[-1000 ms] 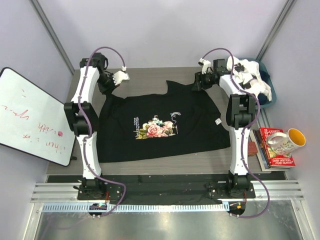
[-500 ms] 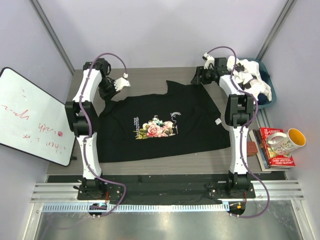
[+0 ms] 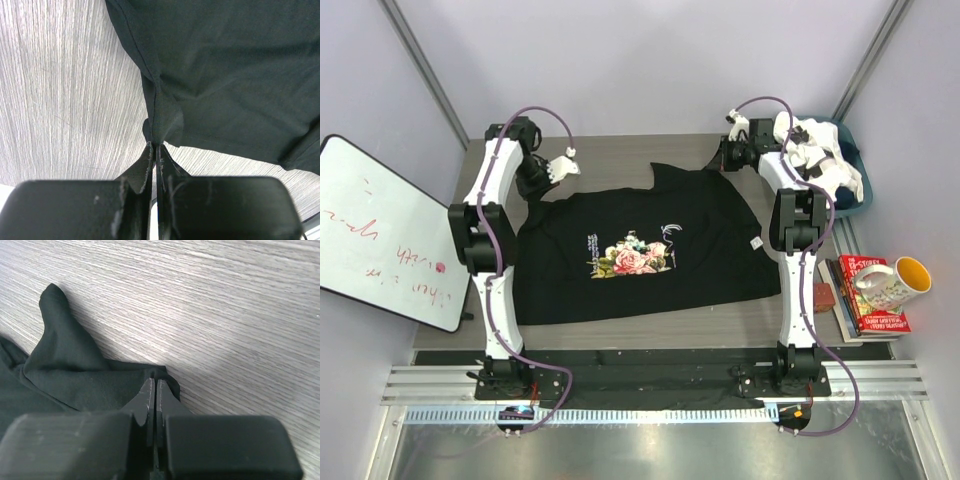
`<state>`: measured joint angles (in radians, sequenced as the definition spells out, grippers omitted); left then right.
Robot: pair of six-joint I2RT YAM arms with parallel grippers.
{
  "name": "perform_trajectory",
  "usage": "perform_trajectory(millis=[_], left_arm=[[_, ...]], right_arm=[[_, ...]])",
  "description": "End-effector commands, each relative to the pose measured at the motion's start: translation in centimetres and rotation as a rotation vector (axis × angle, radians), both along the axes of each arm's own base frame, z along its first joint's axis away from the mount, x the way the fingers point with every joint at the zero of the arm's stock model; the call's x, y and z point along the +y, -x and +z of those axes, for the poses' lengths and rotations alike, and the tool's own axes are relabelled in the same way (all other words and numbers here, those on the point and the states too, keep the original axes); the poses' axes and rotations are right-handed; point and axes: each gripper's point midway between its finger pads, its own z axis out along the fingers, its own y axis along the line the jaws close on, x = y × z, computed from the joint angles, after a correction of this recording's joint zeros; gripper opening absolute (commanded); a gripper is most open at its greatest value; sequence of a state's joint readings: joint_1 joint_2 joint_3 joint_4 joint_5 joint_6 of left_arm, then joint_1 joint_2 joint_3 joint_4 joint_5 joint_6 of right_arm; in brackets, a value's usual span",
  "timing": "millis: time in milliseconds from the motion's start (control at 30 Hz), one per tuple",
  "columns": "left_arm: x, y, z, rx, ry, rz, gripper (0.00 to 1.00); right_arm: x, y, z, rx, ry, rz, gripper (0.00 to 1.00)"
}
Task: Fold and stack the t-shirts
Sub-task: Grap the side of the flattened tshirt furthest away from the robot with both arms
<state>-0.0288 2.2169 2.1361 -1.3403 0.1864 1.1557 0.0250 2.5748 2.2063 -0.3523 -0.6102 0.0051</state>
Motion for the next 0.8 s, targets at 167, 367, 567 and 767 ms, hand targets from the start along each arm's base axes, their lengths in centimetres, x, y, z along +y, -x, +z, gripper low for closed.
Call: perform_trajectory(millis=[167,367,567,767], left_arm=[[-0.2,2.6,2.3,0.040,-0.007,-0.004,0.00],[-0.2,2.7,2.2,0.045,-0.008,-0.004,0.00],[0.0,2.7,2.2,0.045,-0.018,-0.008,0.00],[0.4,2.7,2.4,0.040,-0.041,-0.025,0.00]], right_arm=[[0.7,0.8,8.5,-0.192,0.018,0.108,0.01],[1.4,3.1,12.6,-0.283,0.028,0.209,0.01],[1.2,6.6,12.3,-0.280,0.122,0.364,0.01],[0.5,12.9,9.8,-0.222,0.249,0.651,0.01]])
